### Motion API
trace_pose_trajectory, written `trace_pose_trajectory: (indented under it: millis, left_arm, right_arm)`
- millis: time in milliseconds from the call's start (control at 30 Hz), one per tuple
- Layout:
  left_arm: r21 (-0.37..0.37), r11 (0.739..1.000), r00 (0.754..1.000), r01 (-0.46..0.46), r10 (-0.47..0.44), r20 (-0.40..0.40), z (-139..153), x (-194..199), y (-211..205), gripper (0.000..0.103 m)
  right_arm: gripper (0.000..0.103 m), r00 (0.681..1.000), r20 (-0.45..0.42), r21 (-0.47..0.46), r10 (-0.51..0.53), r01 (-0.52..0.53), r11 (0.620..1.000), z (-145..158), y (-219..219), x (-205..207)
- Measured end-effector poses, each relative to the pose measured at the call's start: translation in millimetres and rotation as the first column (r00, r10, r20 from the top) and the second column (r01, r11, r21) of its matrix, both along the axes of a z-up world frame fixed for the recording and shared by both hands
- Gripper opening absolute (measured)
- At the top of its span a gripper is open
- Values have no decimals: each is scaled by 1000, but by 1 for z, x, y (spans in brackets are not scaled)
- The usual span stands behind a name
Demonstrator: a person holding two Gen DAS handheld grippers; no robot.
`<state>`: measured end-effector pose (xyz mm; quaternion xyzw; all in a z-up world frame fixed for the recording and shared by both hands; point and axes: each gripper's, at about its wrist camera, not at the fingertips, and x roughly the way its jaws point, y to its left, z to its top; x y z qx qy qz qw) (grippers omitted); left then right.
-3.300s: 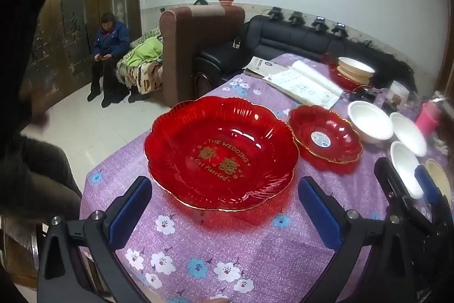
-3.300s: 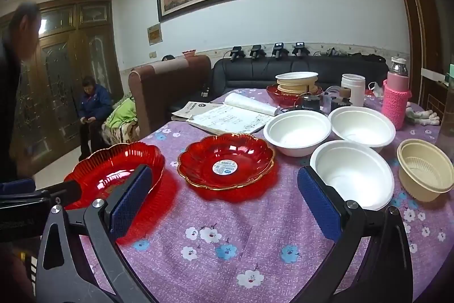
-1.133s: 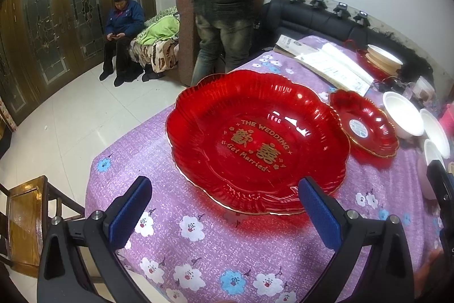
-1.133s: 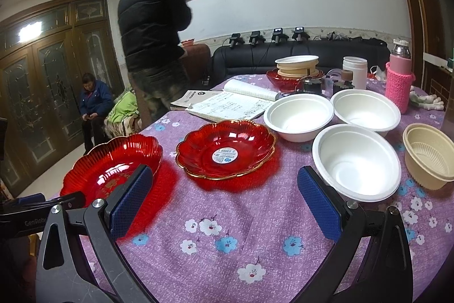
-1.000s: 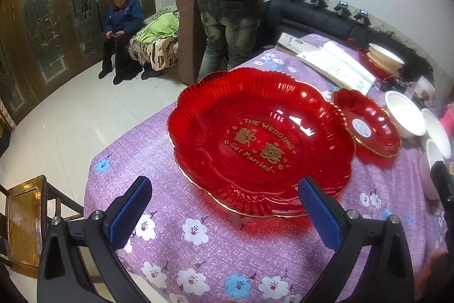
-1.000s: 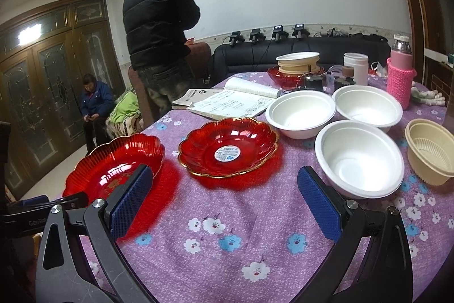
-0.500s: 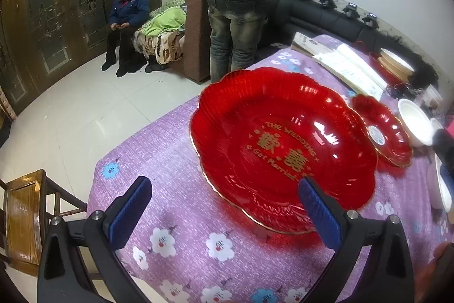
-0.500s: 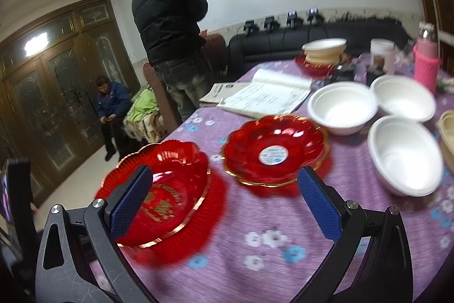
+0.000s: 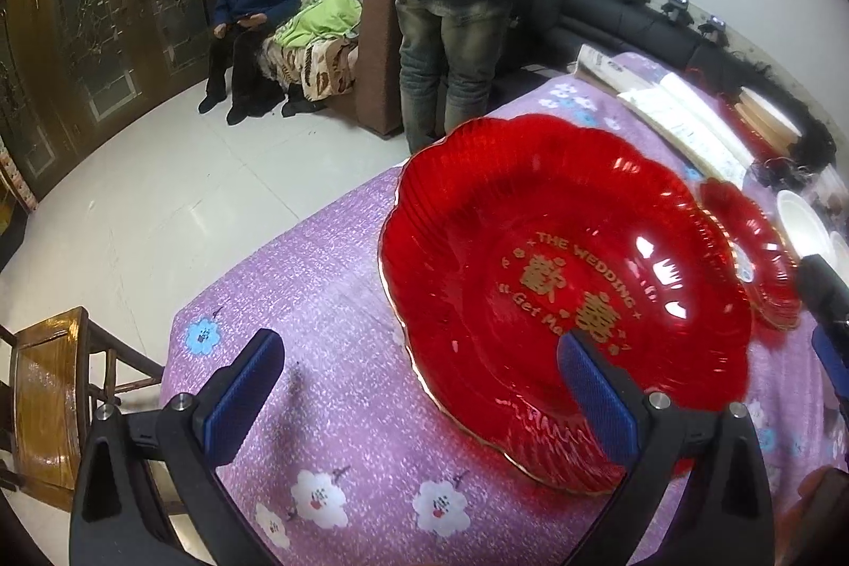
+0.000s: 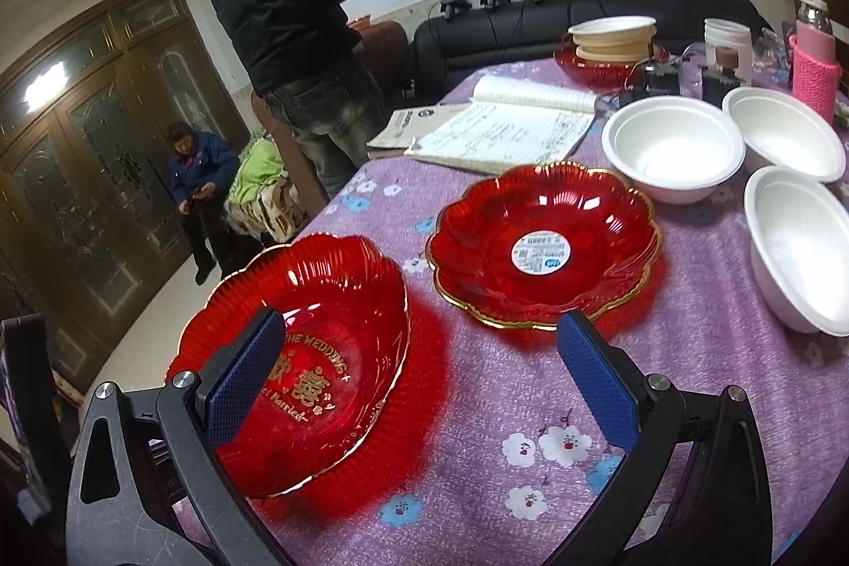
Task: Organize plates and bowls
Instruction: 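Grasp the rim of the large red 'THE WEDDING' plate with the left tool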
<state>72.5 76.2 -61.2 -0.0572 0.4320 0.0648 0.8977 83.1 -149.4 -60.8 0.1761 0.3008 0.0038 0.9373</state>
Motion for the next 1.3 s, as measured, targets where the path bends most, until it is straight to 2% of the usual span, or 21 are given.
trace_pose_trajectory:
  millis: [233, 467, 600, 667, 733, 767, 833, 867, 900, 933, 1000, 1133, 1200, 1300]
  left_arm:
    - [1, 1000, 997, -11, 11, -75, -11, 10, 4, 103]
    - [55, 998, 994, 15, -9, -105, -15, 15, 0, 103]
    - [60, 997, 993, 51, -44, -113, -17, 17, -5, 102]
    - [50, 997, 991, 64, -57, -121, -18, 18, -6, 103]
    - [43, 997, 991, 70, -64, -117, -19, 19, -7, 103]
    - [44, 997, 991, 70, -65, -113, -19, 18, -7, 103]
    - [49, 996, 992, 70, -64, -107, -18, 19, -9, 102]
    - [52, 996, 992, 74, -69, -103, -18, 19, -10, 100]
    - [50, 995, 992, 85, -80, -95, -17, 19, -11, 95]
    - [45, 995, 992, 93, -88, -93, -16, 20, -11, 92]
    - [27, 993, 990, 113, -111, -85, -14, 20, -13, 78]
    - [21, 993, 991, 113, -111, -70, -10, 23, -11, 60]
    - [29, 995, 994, 98, -96, -55, -9, 25, -8, 44]
    - [33, 996, 995, 88, -87, -48, -7, 27, -4, 31]
  right_arm:
    - [103, 999, -48, -15, 16, -17, 1000, -8, 12, 11]
    - [103, 992, -127, 3, 27, -27, 1000, -20, 20, 24]
    - [101, 983, -179, 24, 39, -36, 999, -30, 23, 33]
    - [95, 976, -213, 45, 48, -39, 998, -36, 23, 39]
    - [80, 965, -254, 89, 65, -43, 995, -45, 20, 45]
    - [76, 968, -245, 74, 56, -39, 996, -44, 20, 45]
    - [53, 966, -251, 63, 63, -49, 997, -45, 21, 47]
    - [47, 967, -247, 41, 57, -48, 998, -45, 22, 47]
    - [35, 967, -248, 36, 61, -54, 998, -45, 22, 47]
    - [28, 966, -250, 31, 62, -56, 998, -46, 22, 48]
    - [25, 967, -244, 53, 76, -65, 996, -46, 20, 48]
    - [14, 965, -234, 61, 122, -110, 992, -48, 26, 46]
    - [14, 963, -236, 48, 128, -120, 992, -49, 28, 45]
    - [14, 965, -230, 53, 122, -113, 992, -49, 25, 43]
